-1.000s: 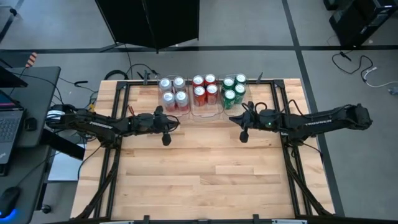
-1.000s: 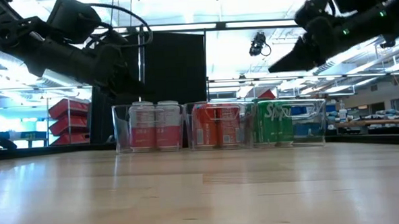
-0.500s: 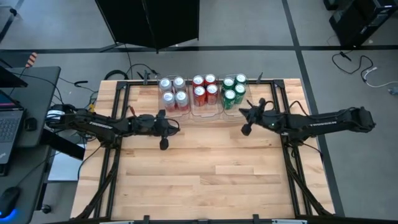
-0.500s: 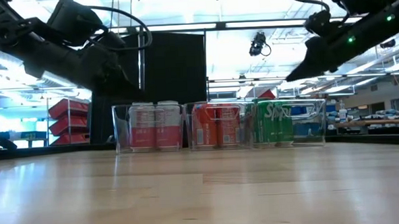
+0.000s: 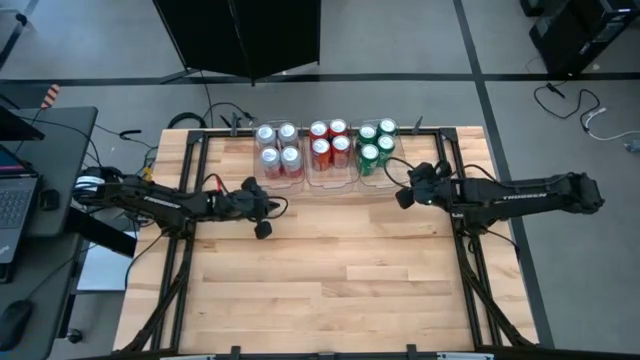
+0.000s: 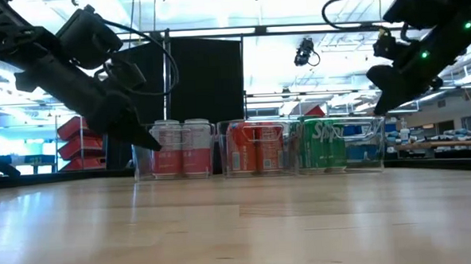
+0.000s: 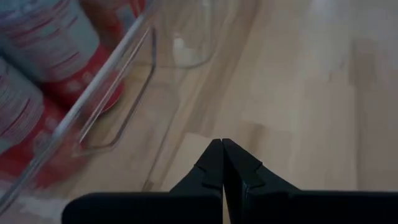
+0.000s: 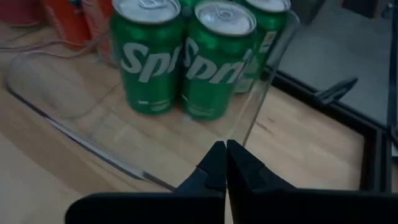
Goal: Sort soda cans
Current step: Move the bottom transparent bin to the left side of the top left transparent bin, then return to Home Position
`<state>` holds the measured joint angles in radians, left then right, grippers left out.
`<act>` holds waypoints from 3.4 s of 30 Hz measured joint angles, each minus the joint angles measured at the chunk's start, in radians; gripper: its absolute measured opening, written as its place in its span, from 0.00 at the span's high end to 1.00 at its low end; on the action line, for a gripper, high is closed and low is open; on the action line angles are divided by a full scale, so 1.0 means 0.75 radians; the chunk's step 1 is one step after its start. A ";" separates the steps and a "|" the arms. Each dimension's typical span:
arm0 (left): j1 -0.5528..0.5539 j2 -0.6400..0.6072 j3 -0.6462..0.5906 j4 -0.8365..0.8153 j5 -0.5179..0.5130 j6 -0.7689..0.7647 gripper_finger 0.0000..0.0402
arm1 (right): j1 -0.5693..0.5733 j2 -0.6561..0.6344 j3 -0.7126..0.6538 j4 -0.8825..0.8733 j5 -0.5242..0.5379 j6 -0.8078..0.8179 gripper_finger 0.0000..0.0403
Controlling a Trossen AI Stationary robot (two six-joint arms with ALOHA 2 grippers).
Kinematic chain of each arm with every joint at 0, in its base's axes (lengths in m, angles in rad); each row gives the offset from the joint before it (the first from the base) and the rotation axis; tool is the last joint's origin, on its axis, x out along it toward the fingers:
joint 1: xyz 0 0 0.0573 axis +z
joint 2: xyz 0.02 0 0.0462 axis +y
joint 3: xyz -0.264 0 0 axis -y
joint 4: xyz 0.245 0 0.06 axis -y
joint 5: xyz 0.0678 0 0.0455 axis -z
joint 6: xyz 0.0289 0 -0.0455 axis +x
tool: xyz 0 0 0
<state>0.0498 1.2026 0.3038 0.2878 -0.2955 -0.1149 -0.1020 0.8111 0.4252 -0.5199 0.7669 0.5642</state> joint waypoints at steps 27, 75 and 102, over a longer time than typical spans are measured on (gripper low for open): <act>0.002 -0.002 0.001 -0.068 -0.099 0.043 1.00 | -0.041 0.183 -0.075 0.450 -0.179 -0.089 1.00; 0.000 -0.438 0.002 -0.214 0.085 0.073 1.00 | -0.105 0.159 0.013 -0.009 -0.193 0.250 1.00; 0.001 -0.558 0.002 -0.072 0.208 0.178 1.00 | 0.088 0.004 0.025 0.128 -0.127 -0.189 1.00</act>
<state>0.0502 0.7837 0.3050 0.2338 -0.1396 0.0185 -0.0357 0.8139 0.4443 -0.4240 0.6716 0.4227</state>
